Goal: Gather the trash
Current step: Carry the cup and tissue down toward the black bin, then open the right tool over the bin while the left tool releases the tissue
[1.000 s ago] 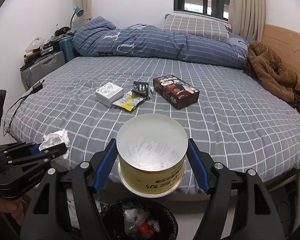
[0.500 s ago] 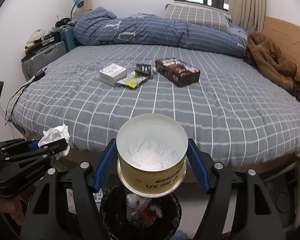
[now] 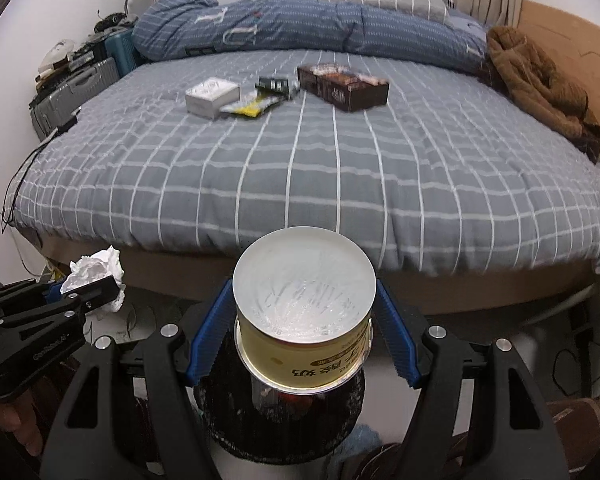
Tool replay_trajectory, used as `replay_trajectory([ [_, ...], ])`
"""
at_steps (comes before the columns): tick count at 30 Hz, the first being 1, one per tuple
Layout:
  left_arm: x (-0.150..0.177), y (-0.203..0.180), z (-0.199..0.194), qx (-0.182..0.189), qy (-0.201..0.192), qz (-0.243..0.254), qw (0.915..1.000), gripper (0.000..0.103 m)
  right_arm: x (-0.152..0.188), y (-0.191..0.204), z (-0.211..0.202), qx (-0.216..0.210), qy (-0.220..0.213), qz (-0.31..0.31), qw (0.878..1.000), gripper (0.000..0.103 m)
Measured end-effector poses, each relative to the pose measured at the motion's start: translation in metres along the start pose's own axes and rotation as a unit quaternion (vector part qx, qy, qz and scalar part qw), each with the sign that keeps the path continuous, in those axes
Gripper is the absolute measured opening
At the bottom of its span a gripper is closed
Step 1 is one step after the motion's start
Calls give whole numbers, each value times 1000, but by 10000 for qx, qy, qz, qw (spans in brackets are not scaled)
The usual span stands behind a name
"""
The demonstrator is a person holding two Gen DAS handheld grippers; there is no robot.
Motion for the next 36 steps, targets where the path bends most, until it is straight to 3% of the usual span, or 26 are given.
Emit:
replay_trajectory([
  [7,15,5,26,-54,184,2,9998,22,29,2,37,-164,578,42,9982,67],
  [18,38,35,54,-311,533,-113,9980,22,50,18,72,-247,1082,-116,9938,68],
  [19,38,38,56,-329,554,-137,9978,22,50,20,73,-236,1093,-133,9936,70],
  [21,40,42,58,-336,589,-171,9975,22,49,23,74,-203,1010,-172,9945,84],
  [24,42,41,61,-298,615,-160,9975,22,48,22,71,-120,897,-237,9956,90],
  [36,42,-19,76,30,710,220,9972,22,59,-41,64,394,855,126,9955,94],
])
Point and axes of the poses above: each gripper's, at about its wrist camera, not at the fingertips, and z roughly the way its jaws point, y to its left, x to its underside, the point moved 6 cm from there along z, roughly the way its jaws point, and after that the axes turned 1 degree about -z, right-handed, at the moved point
